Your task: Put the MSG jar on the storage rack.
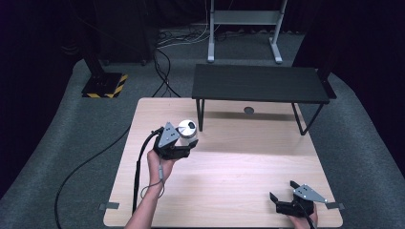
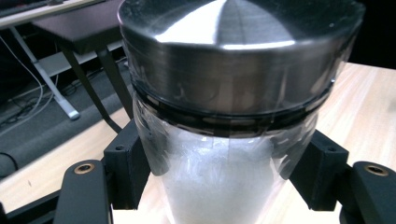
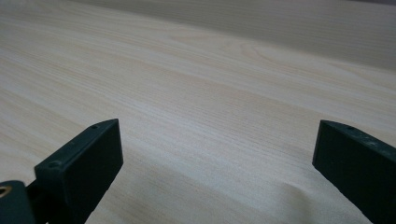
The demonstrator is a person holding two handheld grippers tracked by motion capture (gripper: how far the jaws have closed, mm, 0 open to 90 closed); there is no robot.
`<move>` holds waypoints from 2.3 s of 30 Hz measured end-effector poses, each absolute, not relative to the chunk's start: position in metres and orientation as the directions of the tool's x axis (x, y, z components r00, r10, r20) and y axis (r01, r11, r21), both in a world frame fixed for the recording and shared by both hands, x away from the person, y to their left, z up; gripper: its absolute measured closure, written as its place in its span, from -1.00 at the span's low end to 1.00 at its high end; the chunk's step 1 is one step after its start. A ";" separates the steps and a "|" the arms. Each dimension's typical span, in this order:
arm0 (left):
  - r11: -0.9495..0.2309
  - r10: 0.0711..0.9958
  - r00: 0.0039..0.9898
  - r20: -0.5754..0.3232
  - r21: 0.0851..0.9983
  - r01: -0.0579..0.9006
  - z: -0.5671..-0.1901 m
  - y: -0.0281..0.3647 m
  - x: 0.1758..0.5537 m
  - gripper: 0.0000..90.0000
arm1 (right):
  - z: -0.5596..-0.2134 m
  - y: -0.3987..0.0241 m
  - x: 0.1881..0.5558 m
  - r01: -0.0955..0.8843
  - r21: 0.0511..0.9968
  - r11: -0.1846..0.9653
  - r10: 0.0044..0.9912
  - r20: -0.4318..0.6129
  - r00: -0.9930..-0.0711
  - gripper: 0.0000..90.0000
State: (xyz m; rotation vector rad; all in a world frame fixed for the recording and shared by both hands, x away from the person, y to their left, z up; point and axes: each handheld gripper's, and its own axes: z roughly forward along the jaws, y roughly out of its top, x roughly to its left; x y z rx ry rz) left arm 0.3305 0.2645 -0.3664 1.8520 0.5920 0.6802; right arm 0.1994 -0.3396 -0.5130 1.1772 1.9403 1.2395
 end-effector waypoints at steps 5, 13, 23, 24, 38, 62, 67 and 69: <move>-0.361 0.660 0.725 0.196 0.930 0.077 -0.353 0.258 0.343 -0.31 | -0.513 -0.339 0.199 0.380 0.905 0.194 0.885 0.005 -0.465 -0.98; -0.340 0.655 0.735 0.176 0.937 0.078 -0.328 0.248 0.371 -0.31 | -0.513 -0.338 0.200 0.381 0.903 0.200 0.885 0.000 -0.466 -0.98; -0.345 0.651 0.736 0.183 0.936 0.072 -0.293 0.229 0.406 -0.31 | -0.512 -0.338 0.200 0.380 0.902 0.204 0.884 -0.003 -0.467 -0.98; -0.350 0.654 0.733 0.188 0.934 0.073 -0.288 0.225 0.411 -0.31 | -0.512 -0.338 0.200 0.380 0.902 0.205 0.884 -0.004 -0.467 -0.98; -0.348 0.696 0.703 0.147 0.925 0.151 -0.259 0.204 0.467 -0.31 | -0.512 -0.337 0.200 0.379 0.901 0.210 0.883 -0.009 -0.469 -0.98; -0.282 0.740 0.671 0.041 0.925 0.254 -0.277 0.205 0.513 -0.31 | -0.512 -0.336 0.200 0.380 0.899 0.219 0.881 -0.015 -0.472 -0.97; -0.278 0.743 0.668 0.042 0.927 0.251 -0.278 0.204 0.512 -0.31 | -0.512 -0.336 0.200 0.379 0.899 0.219 0.883 -0.018 -0.469 -0.97; -0.277 0.742 0.670 0.041 0.928 0.250 -0.279 0.205 0.512 -0.31 | -0.512 -0.336 0.200 0.380 0.899 0.219 0.883 -0.017 -0.469 -0.97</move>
